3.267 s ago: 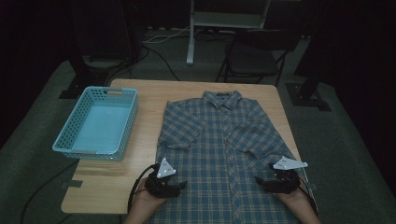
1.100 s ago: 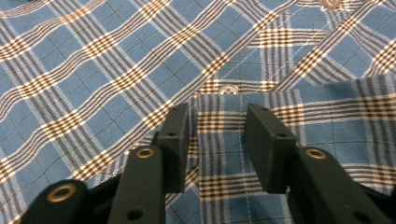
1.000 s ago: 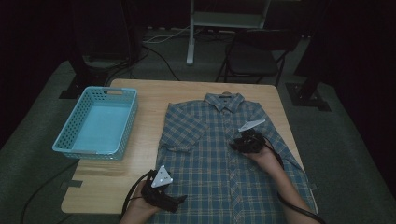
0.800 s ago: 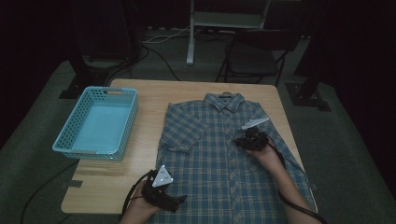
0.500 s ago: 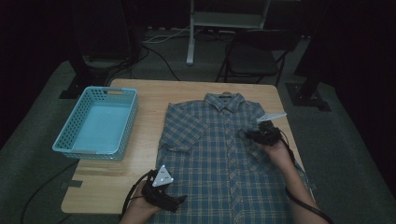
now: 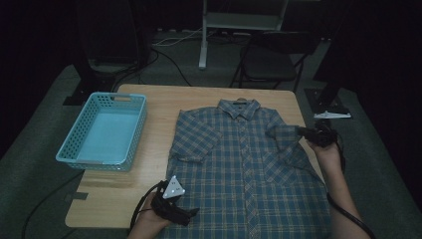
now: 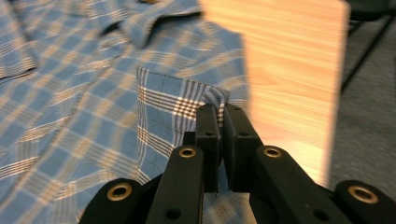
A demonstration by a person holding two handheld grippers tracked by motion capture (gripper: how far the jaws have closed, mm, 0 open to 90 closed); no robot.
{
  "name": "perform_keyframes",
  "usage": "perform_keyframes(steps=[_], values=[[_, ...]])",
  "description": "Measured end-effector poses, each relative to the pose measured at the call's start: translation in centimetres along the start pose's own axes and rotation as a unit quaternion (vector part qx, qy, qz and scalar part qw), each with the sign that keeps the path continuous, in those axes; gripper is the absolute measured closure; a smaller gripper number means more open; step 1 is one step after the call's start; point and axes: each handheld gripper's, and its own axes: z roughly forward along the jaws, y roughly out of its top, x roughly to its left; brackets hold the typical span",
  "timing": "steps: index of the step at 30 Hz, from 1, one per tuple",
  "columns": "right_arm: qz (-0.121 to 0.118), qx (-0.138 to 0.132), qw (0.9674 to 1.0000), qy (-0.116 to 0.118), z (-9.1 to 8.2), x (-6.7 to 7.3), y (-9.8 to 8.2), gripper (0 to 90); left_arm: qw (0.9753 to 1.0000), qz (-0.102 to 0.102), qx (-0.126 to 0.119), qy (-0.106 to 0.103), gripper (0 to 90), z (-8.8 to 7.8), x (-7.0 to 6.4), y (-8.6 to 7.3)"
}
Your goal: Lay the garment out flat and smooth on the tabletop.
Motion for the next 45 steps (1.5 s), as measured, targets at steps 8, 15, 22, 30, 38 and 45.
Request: perform_keyframes(steps=[8,15,22,30,38,45], values=[[0.038,-0.001,0.9971,-0.065,-1.6,-3.7,-1.1,85.4,1.0,0.001,0.0,0.0,0.2,0.0,-0.1,0.0],[0.093,-0.017,0.9896,-0.108,-3.6,-7.1,-2.6,85.0,1.0,-0.001,0.003,-0.001,0.2,0.0,0.0,0.0],[0.168,-0.029,0.9739,-0.15,-4.7,-9.2,-3.9,47.7,1.0,-0.002,0.001,0.001,0.2,0.0,0.0,0.0],[0.174,-0.012,0.9765,-0.126,-3.4,-8.1,-4.3,38.1,1.0,-0.003,0.003,0.001,0.2,0.1,0.0,0.0],[0.146,0.007,0.9853,-0.089,-1.2,-5.4,-4.5,31.5,1.0,-0.003,0.001,-0.001,0.2,0.0,0.0,0.0],[0.142,0.011,0.9883,-0.054,0.2,-3.0,-5.3,18.9,1.0,-0.006,-0.002,-0.001,0.2,0.0,0.0,0.0]])
